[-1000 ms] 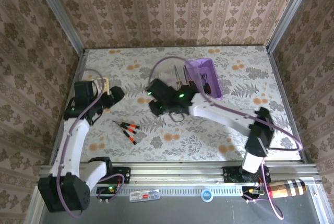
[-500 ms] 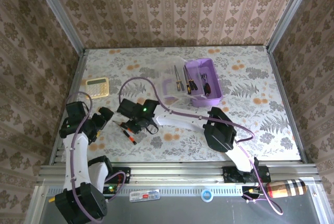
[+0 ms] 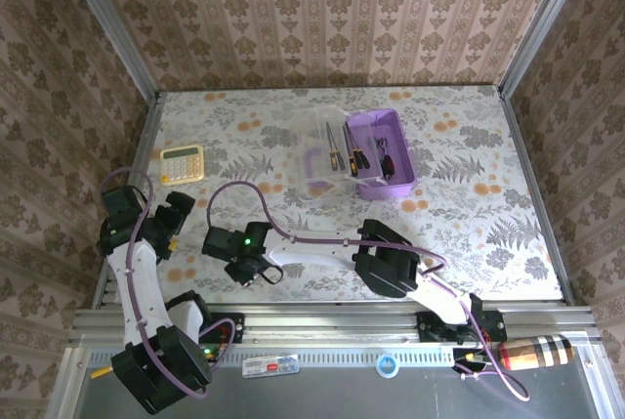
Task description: Pack the tool kit
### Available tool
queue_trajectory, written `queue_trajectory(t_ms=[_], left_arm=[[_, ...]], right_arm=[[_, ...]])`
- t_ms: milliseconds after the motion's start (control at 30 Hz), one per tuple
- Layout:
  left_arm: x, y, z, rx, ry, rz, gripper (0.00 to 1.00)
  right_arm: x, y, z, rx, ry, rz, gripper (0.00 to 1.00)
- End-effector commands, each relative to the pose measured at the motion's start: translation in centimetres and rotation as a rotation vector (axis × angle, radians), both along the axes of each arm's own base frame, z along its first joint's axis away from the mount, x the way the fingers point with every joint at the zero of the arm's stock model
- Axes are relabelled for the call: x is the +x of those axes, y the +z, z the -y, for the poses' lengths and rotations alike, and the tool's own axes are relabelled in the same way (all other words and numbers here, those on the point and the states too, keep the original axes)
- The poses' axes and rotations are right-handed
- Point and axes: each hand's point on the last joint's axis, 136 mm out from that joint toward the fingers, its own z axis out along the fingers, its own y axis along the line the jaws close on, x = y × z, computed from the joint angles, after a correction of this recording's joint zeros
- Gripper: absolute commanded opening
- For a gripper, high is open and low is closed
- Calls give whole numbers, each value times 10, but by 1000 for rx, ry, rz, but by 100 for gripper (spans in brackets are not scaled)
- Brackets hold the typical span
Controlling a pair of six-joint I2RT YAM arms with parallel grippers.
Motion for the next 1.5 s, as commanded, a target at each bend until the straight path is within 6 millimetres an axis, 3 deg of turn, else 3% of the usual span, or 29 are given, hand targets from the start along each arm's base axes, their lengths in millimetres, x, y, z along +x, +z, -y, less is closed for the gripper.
queue_trajectory(t_ms=[0,400,933,1100,1467], left_arm=[[4,10,2,-27,2,32,100],[7,14,8,-55,-17,67,100],[11,16,11,-72,-34,105,100],[12,17,11,-71,-37,108,100],[16,21,11,-78,-38,128,100]], right_arm=[[11,3,4,-28,-40,41,31],[19,-20,6,-84,-46,47,31],[16,-48,18,-147,-66,16,26],[17,-39,14,-114,-65,25,18],[10,2,-2,1,26,30,15]])
